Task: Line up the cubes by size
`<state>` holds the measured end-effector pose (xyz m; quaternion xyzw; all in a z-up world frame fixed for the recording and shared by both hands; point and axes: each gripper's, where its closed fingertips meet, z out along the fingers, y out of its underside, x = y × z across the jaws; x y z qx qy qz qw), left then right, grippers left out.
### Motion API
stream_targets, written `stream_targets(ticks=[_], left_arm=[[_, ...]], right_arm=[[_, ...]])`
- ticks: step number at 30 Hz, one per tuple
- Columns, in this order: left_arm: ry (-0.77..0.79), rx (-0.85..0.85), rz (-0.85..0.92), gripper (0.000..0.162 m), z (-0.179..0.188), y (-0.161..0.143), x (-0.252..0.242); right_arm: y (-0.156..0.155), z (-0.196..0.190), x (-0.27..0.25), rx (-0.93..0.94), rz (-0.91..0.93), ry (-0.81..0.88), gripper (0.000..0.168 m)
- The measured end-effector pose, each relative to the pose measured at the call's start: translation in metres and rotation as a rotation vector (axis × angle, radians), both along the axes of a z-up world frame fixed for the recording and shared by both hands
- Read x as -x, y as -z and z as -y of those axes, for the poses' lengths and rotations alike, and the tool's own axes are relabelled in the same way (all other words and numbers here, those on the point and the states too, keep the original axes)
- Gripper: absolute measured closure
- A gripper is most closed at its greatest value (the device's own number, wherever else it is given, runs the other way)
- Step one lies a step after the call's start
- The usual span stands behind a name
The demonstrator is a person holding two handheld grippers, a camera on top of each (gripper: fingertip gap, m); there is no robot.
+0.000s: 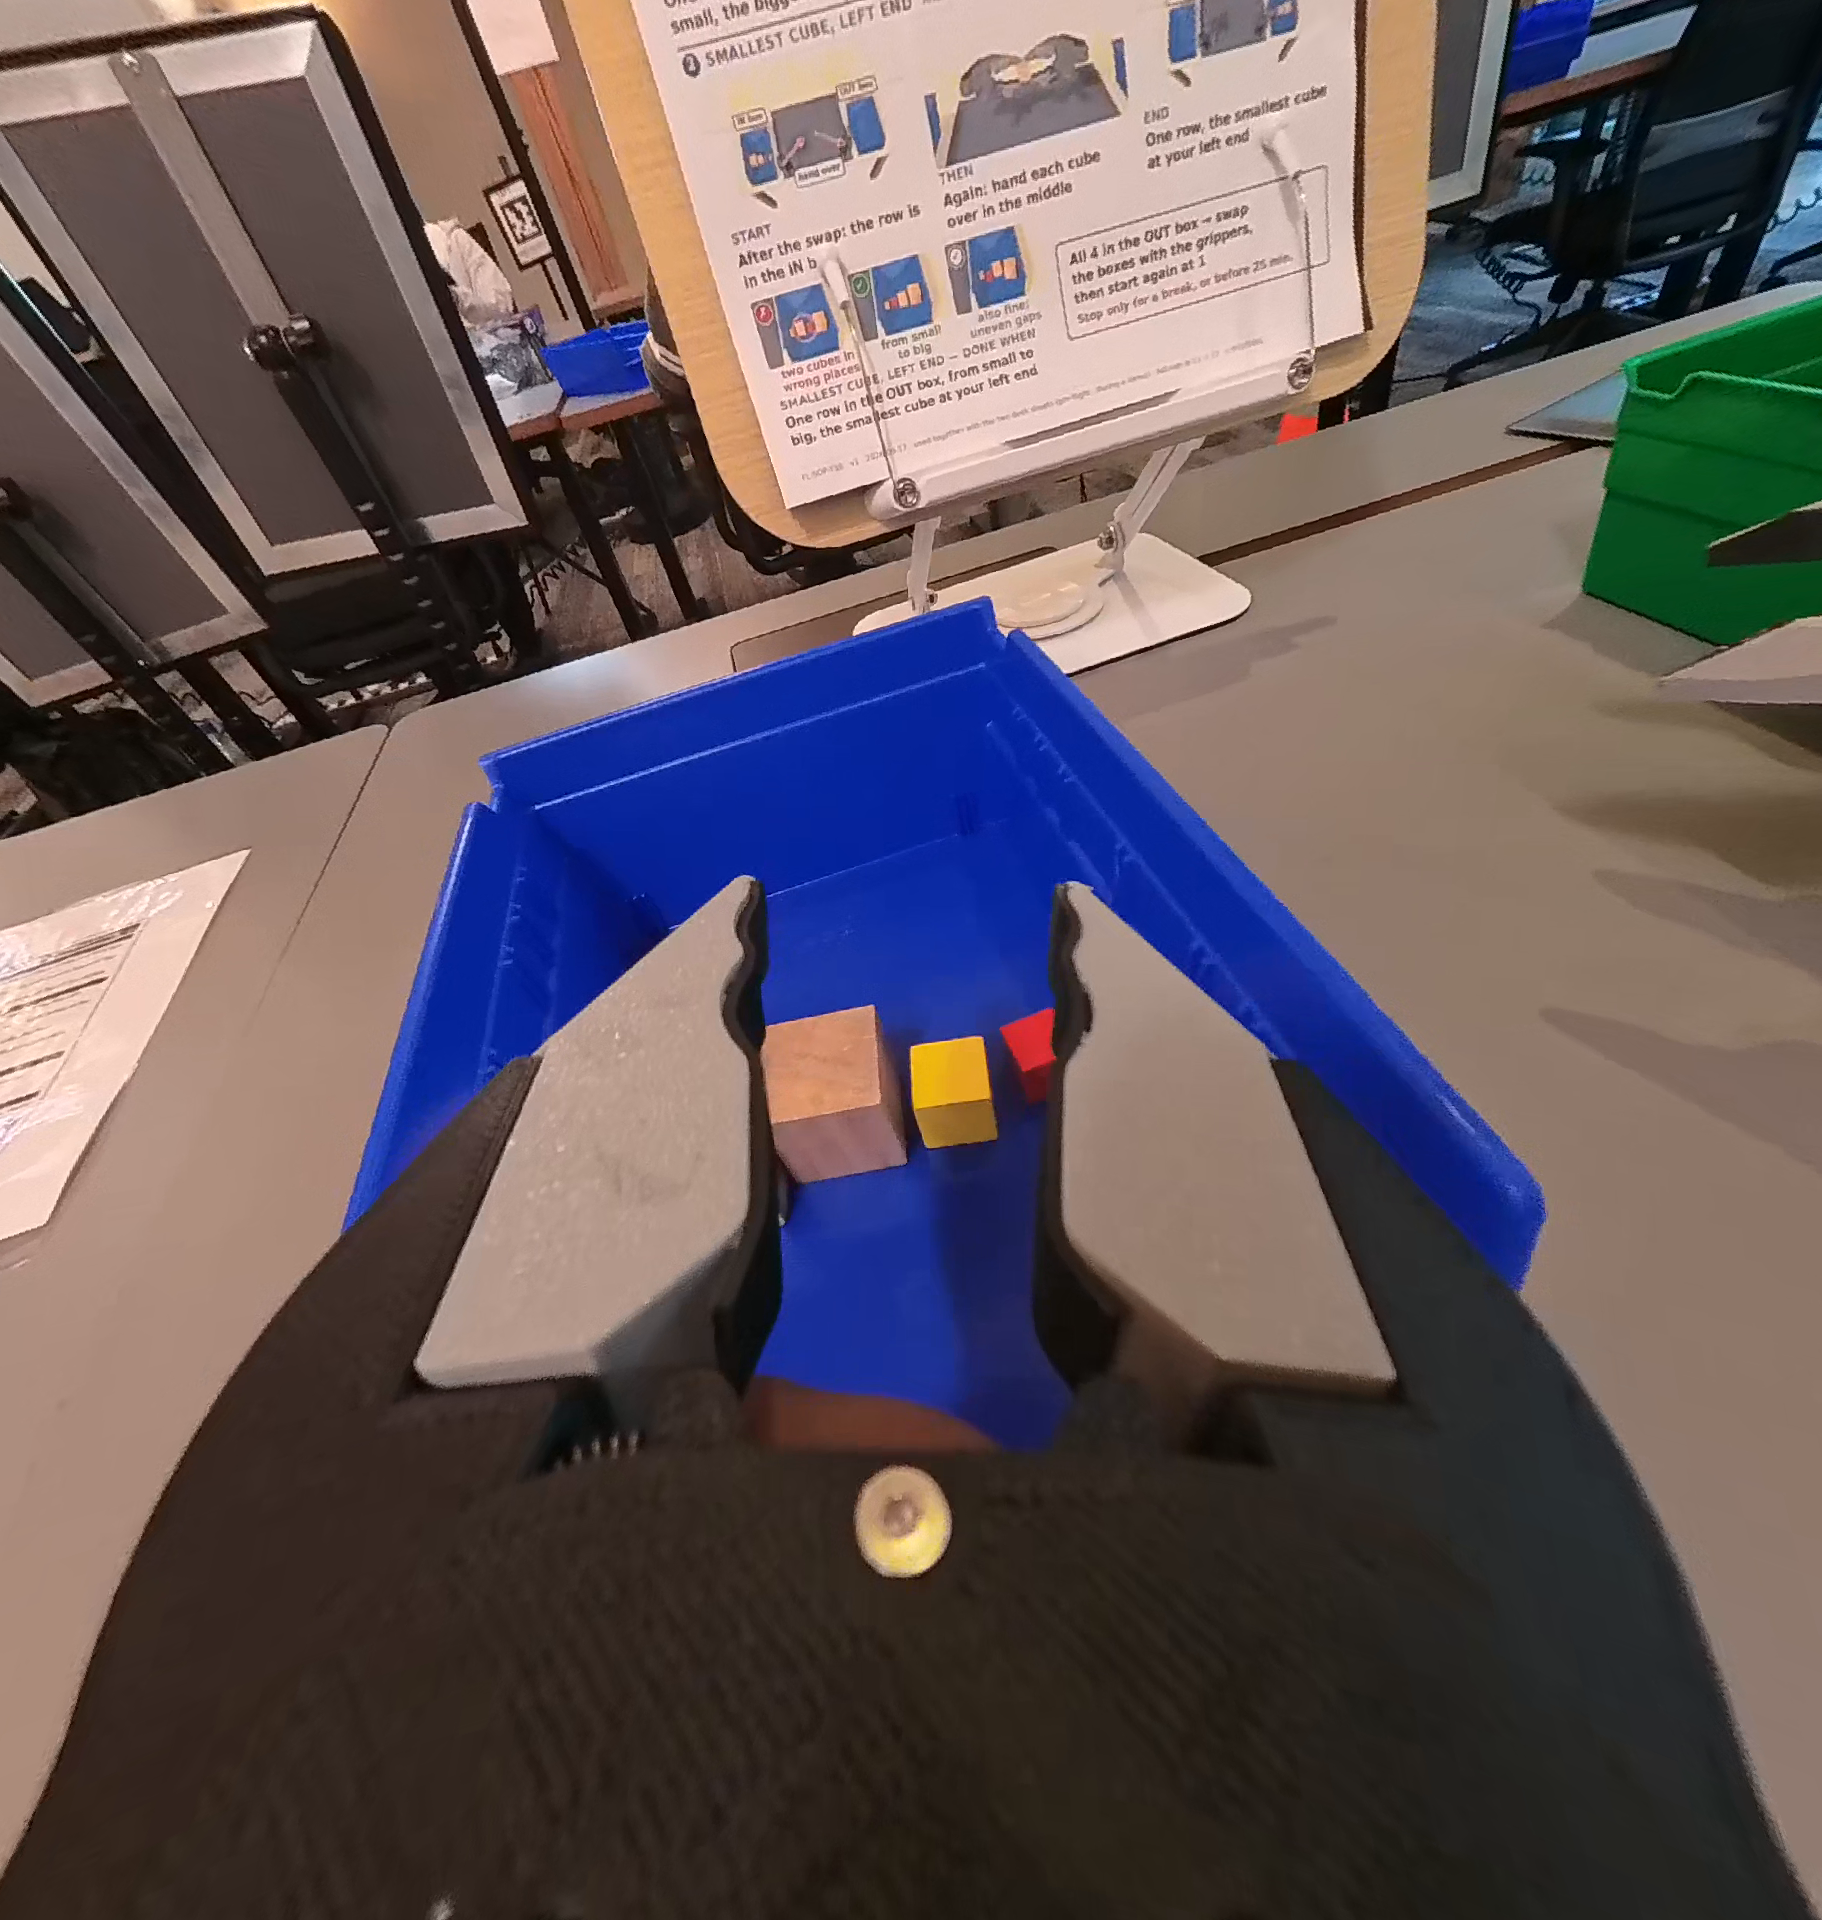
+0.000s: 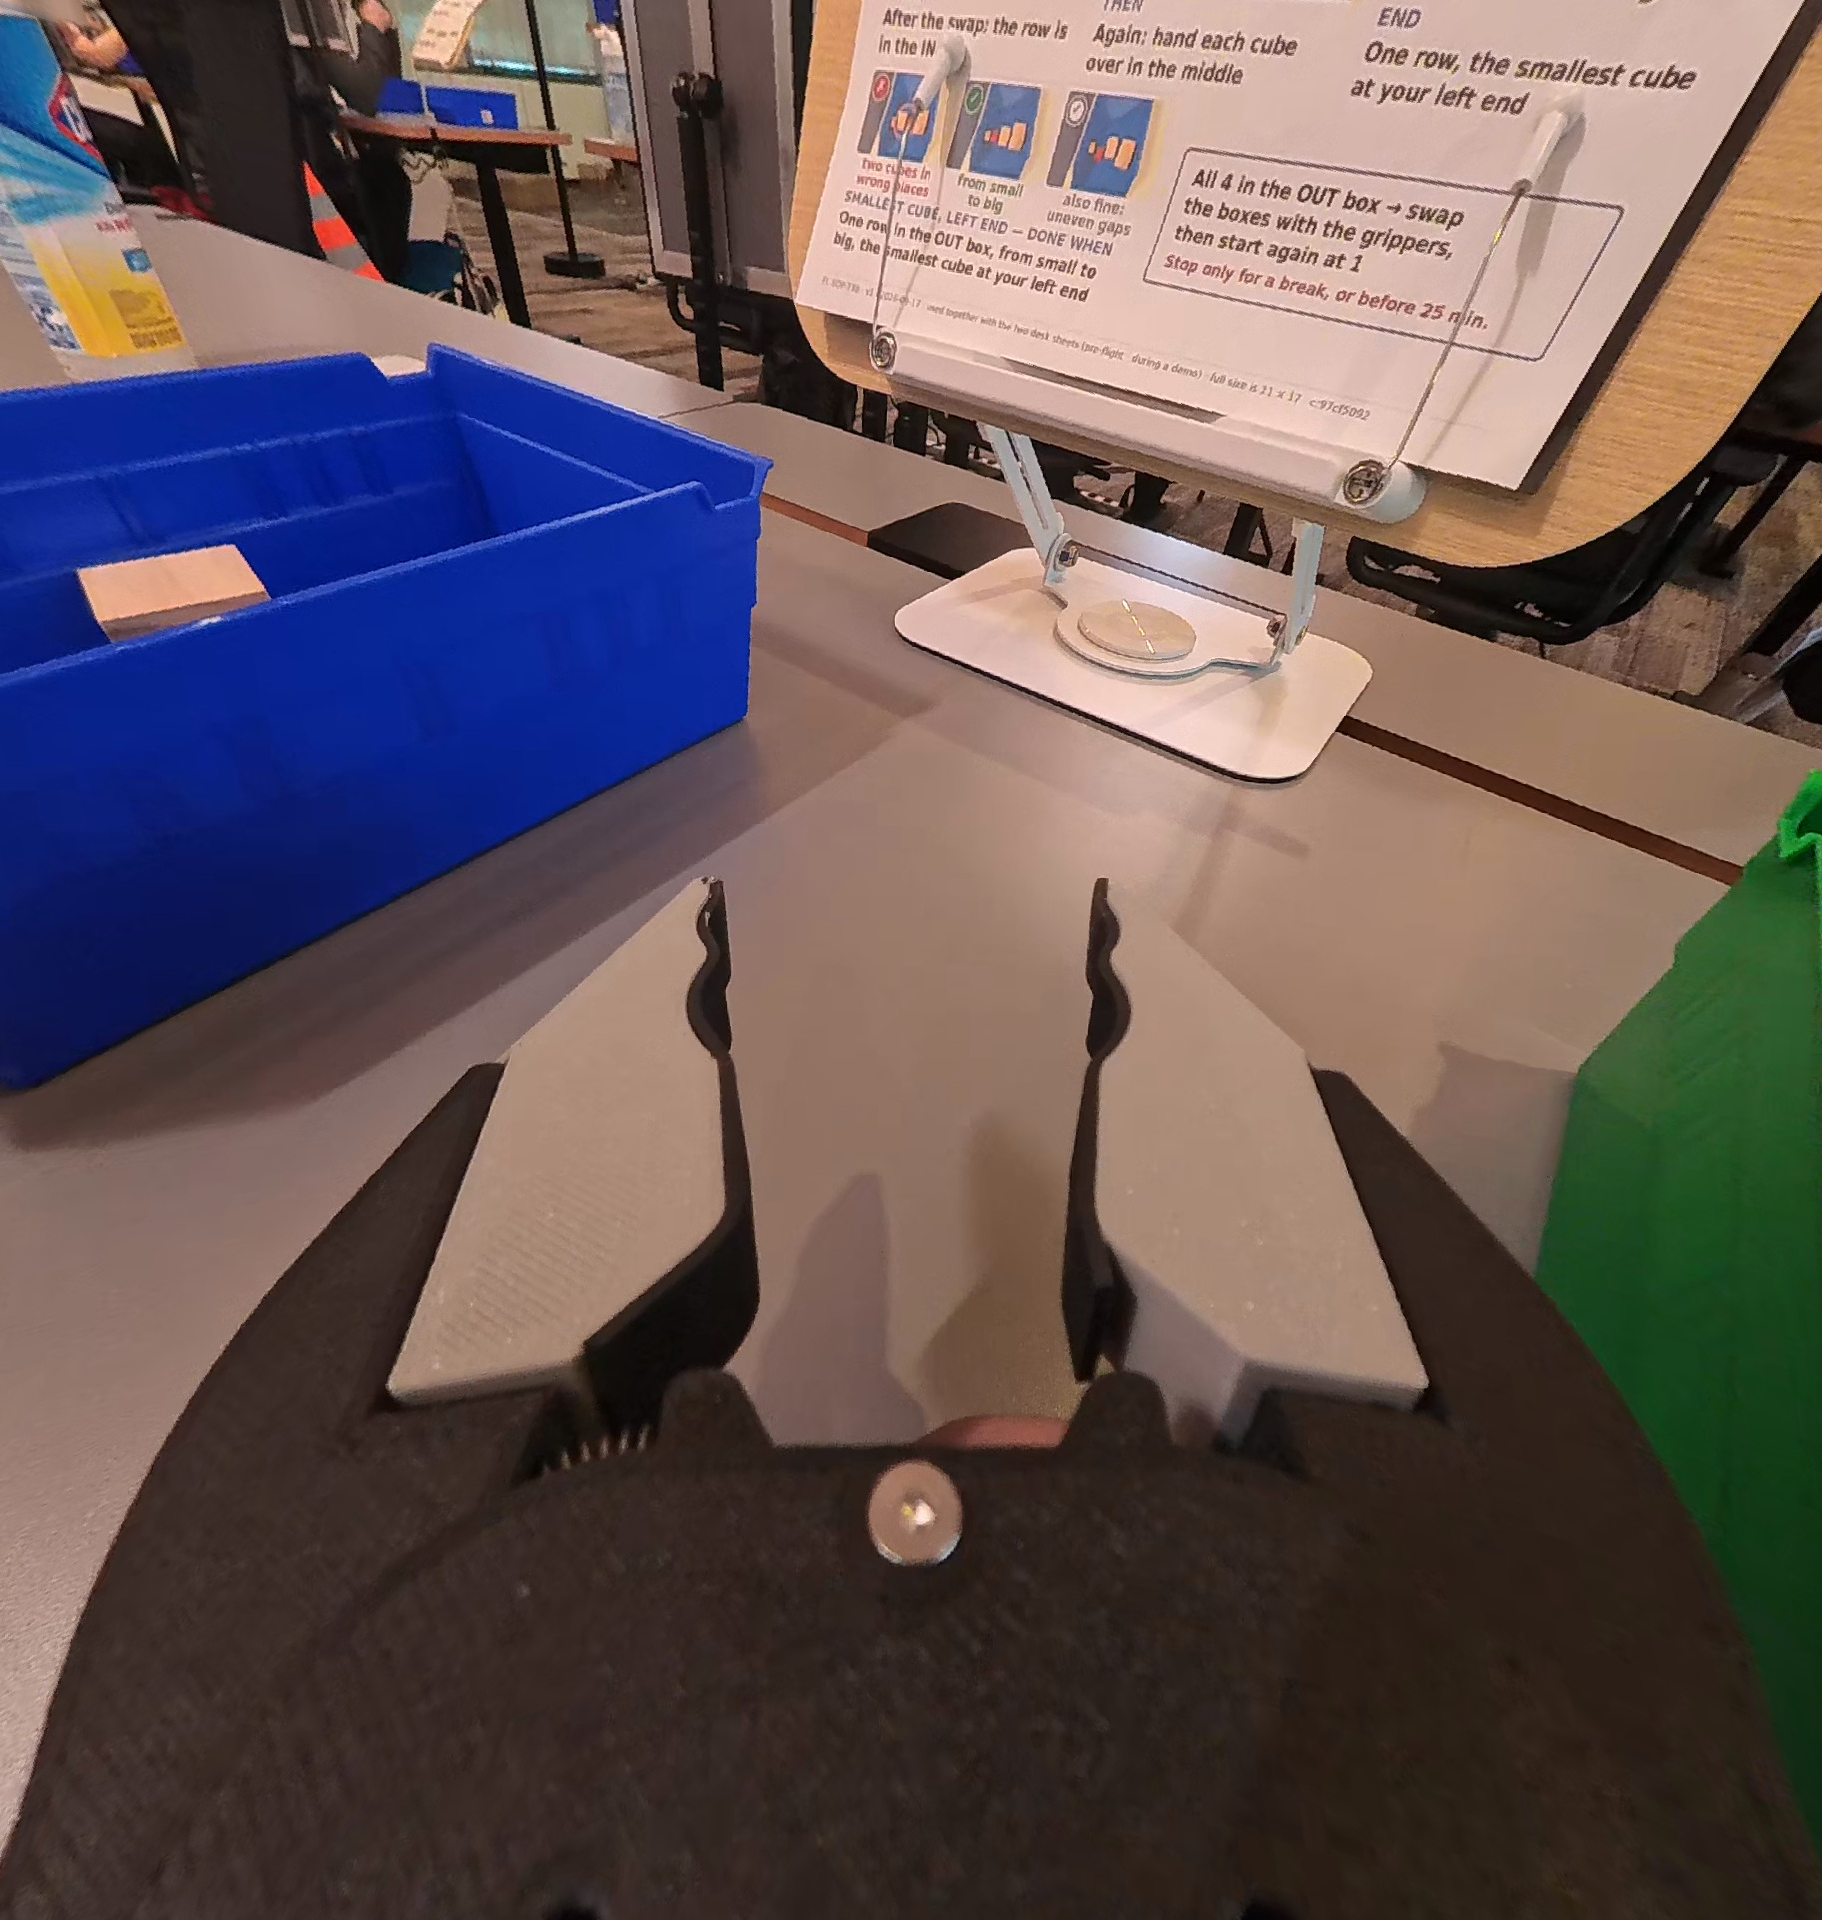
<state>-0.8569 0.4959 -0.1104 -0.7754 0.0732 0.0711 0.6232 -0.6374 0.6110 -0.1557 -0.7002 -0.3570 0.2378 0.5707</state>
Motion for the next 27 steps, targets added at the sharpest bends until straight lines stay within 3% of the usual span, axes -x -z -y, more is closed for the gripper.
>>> stream_targets(ticks=[17,27], left_arm=[[-0.021,0.092,0.027,0.109,-0.014,0.035,0.012],[-0.009,0.101,0.013,0.109,-0.015,0.038,0.007]], right_arm=[[-0.004,0.003,0.001,-0.012,-0.006,-0.007,0.101],[-0.004,0.003,0.001,-0.016,-0.001,-0.007,0.101]])
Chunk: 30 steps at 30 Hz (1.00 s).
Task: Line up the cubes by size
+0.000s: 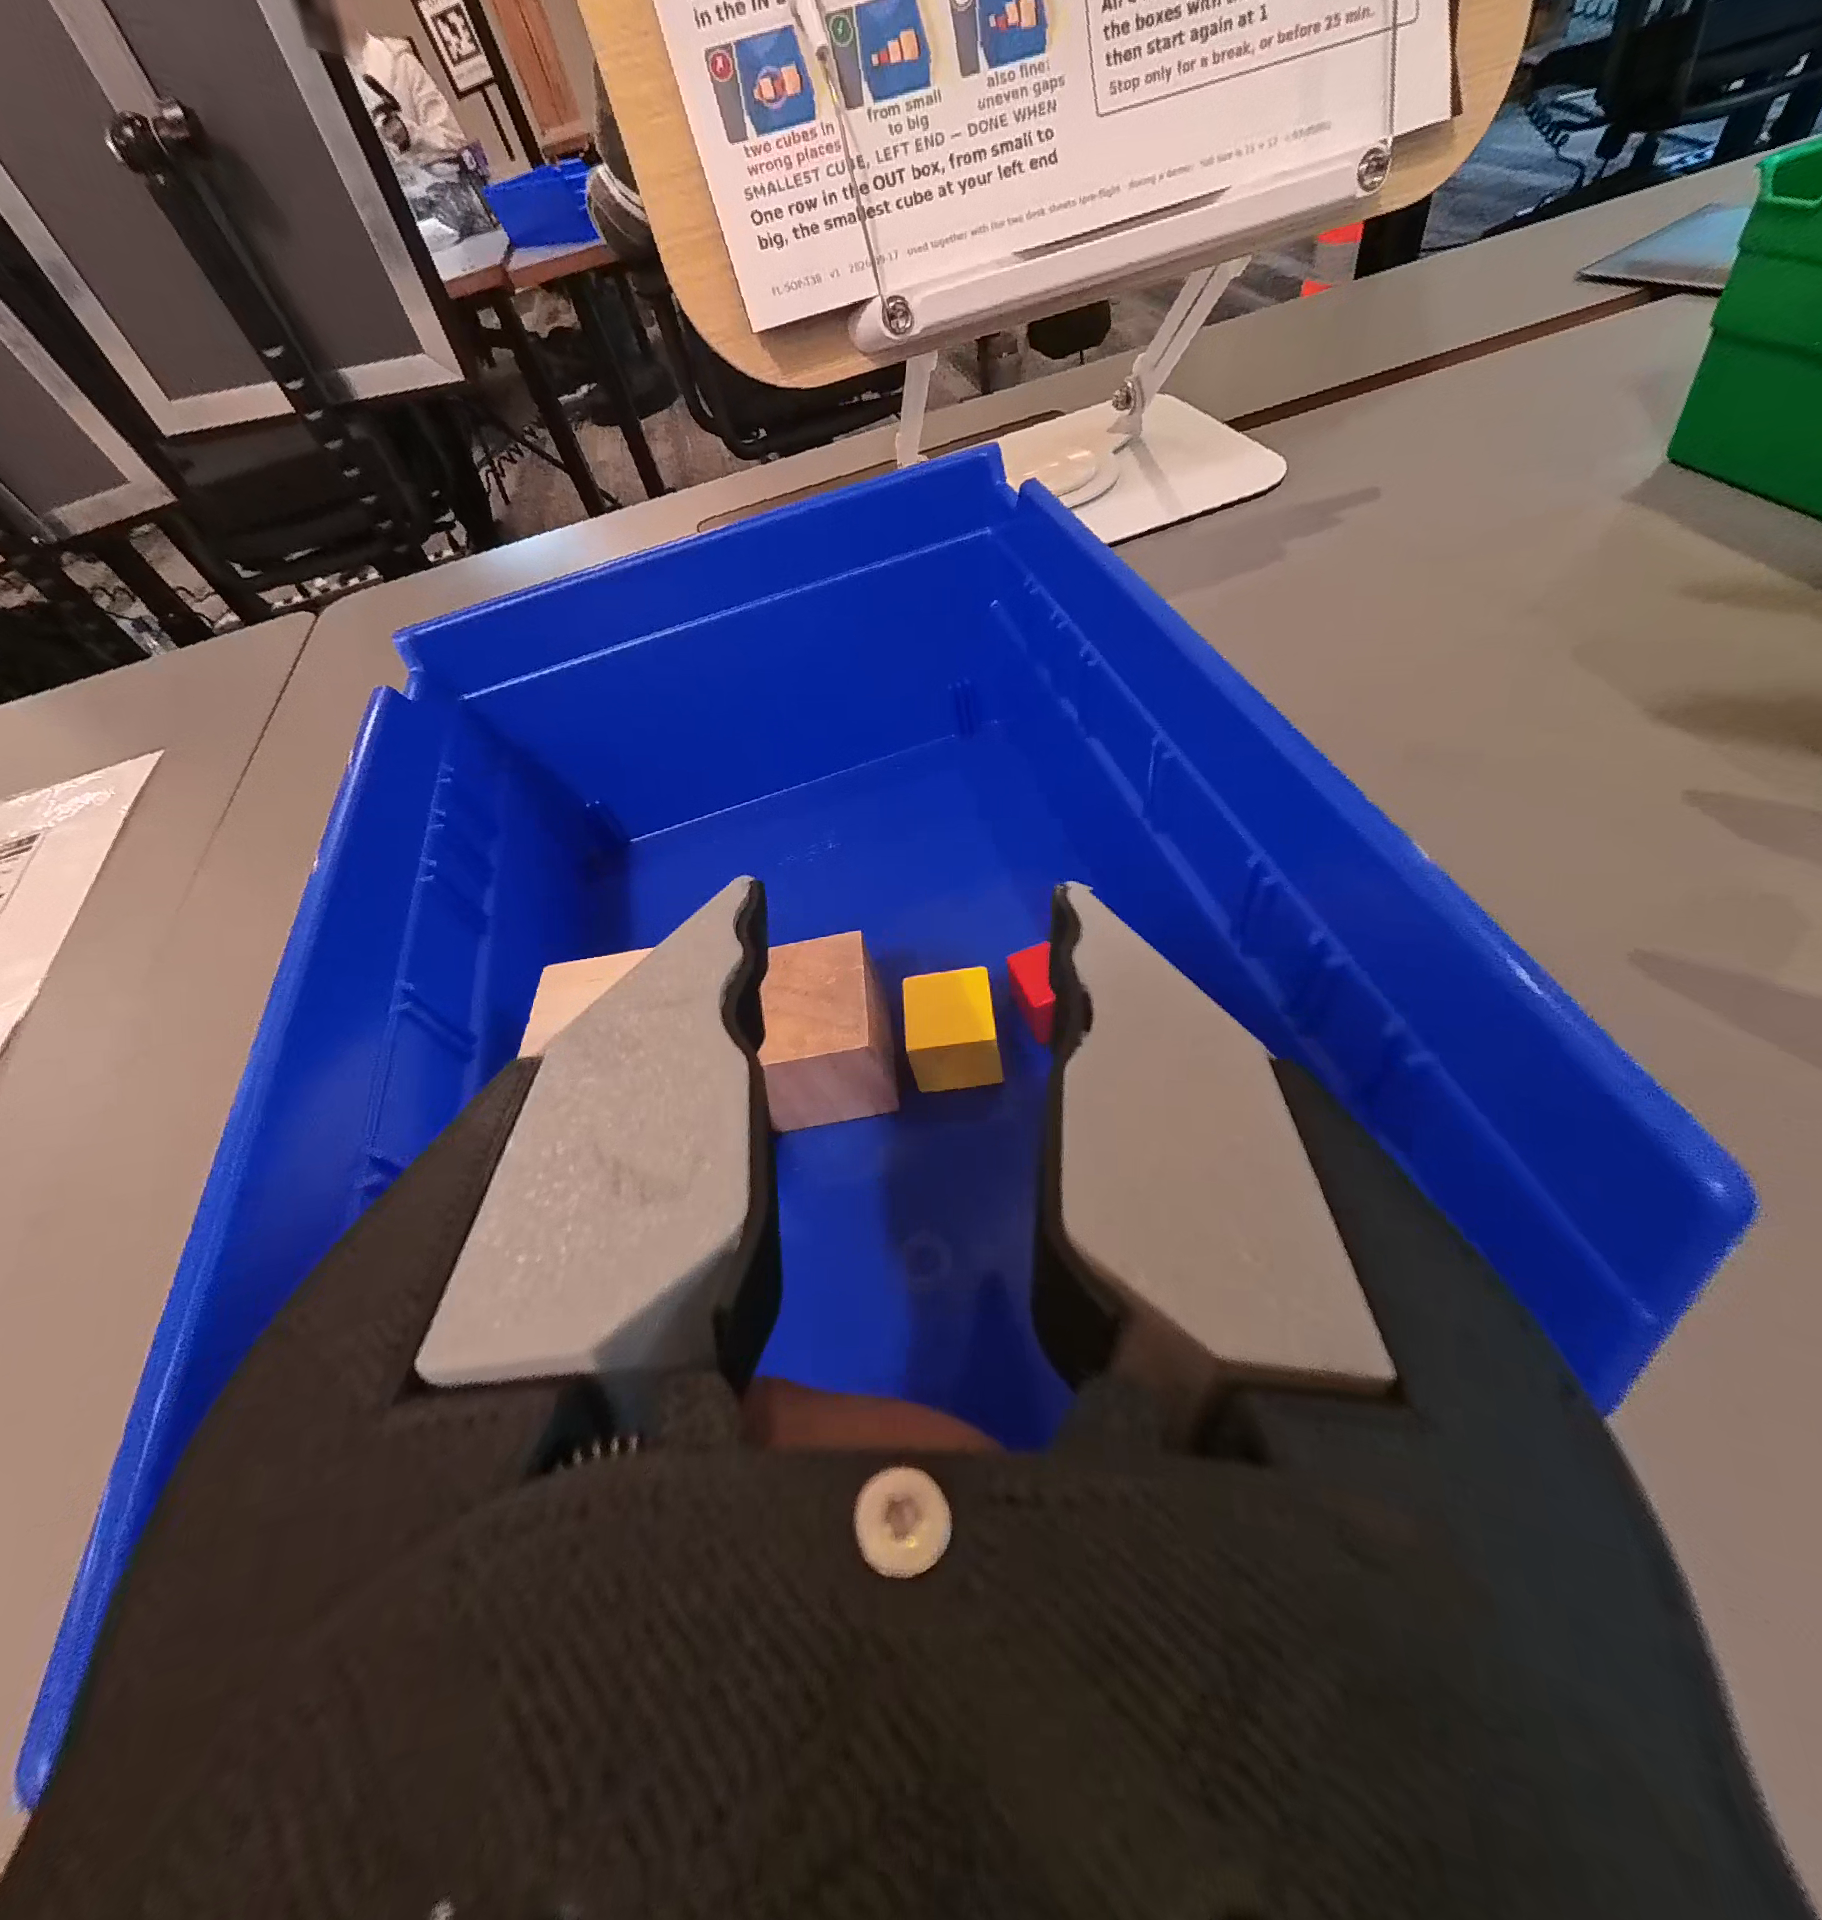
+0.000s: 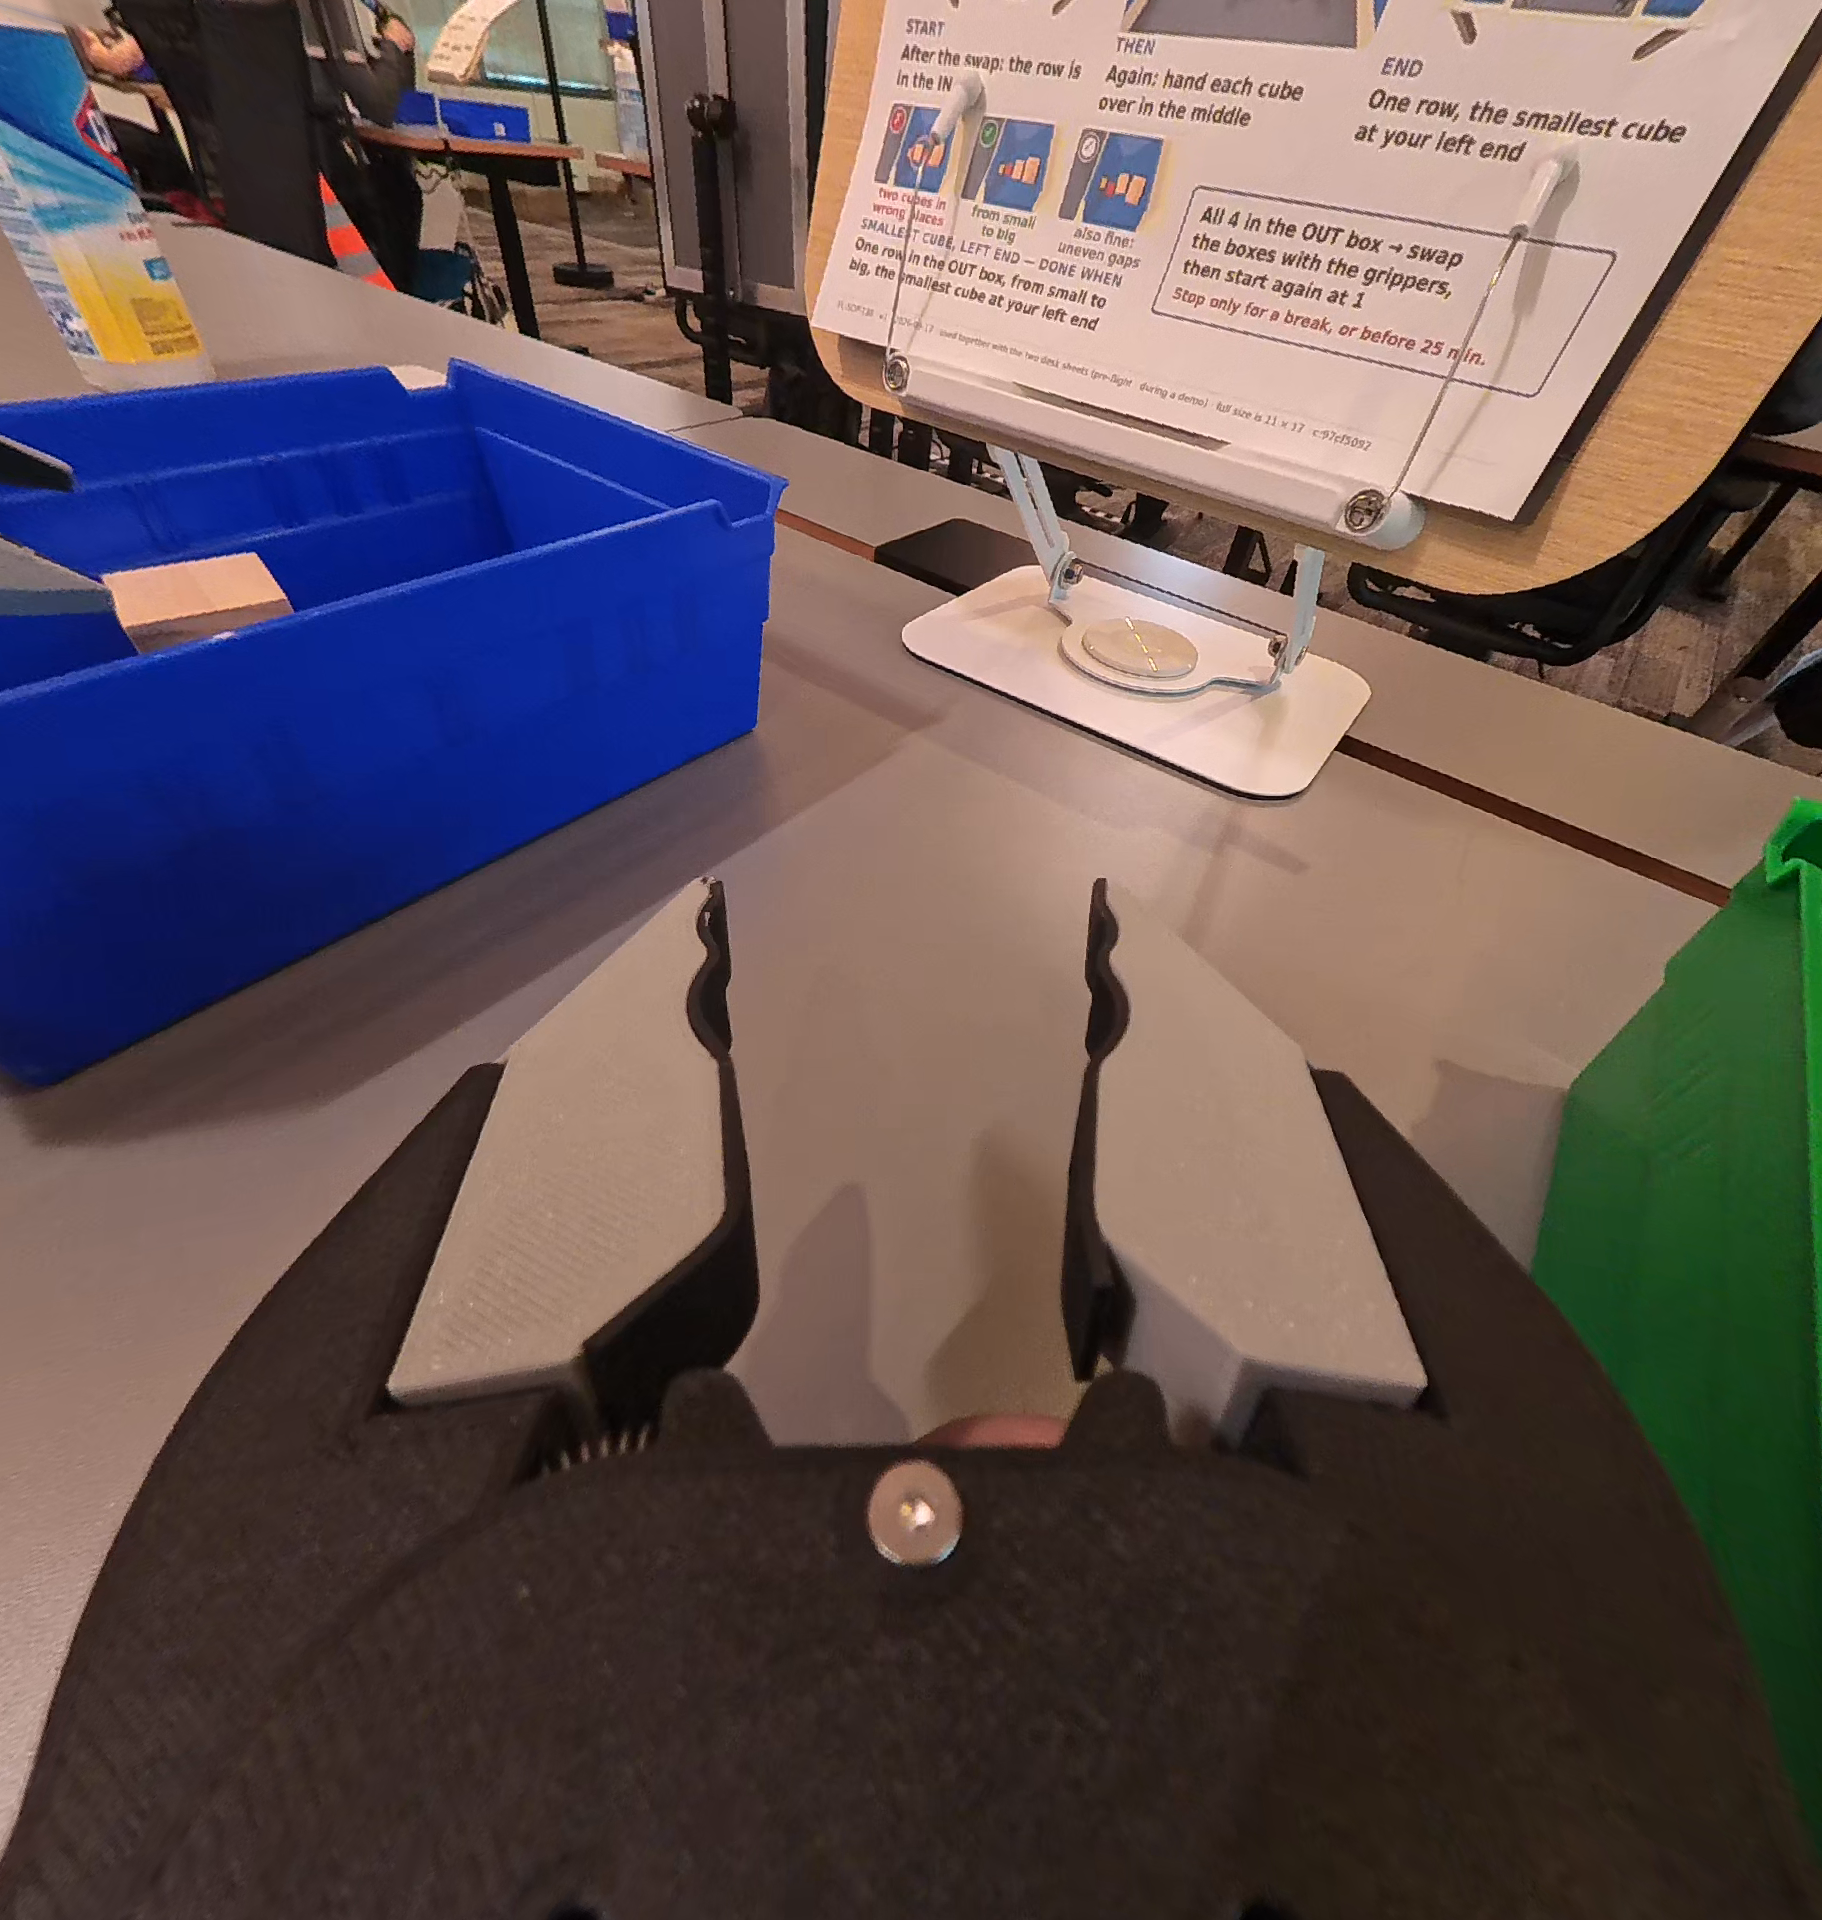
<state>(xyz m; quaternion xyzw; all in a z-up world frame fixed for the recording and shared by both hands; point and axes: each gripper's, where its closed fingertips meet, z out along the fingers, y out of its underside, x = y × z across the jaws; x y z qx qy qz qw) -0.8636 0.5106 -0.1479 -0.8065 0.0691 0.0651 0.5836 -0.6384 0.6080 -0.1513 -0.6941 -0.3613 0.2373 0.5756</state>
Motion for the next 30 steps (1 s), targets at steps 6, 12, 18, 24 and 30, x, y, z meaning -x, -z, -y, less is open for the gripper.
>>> stream_targets(ticks=[6,12,18,24,30], left_arm=[[-0.004,-0.009,0.004,0.109,0.0018,-0.0034,0.0022],[0.0,-0.009,-0.007,0.109,0.0022,-0.0039,0.0011],[0.0,-0.007,-0.011,0.109,0.0019,-0.0034,0.0004],[0.0,-0.008,-0.012,0.109,0.0019,-0.0036,0.0004],[0.001,-0.006,-0.015,0.109,0.0017,-0.0031,0.0001]], right_arm=[[0.0008,-0.0005,0.0003,0.004,0.0,0.0,0.101],[0.0006,-0.0005,0.0005,0.002,0.0,-0.001,0.101],[0.0002,-0.0004,0.0004,0.003,-0.001,-0.001,0.102],[0.0001,-0.0004,0.0005,0.002,0.0,-0.001,0.102],[0.0004,-0.0006,0.0004,0.002,0.001,0.0,0.102]])
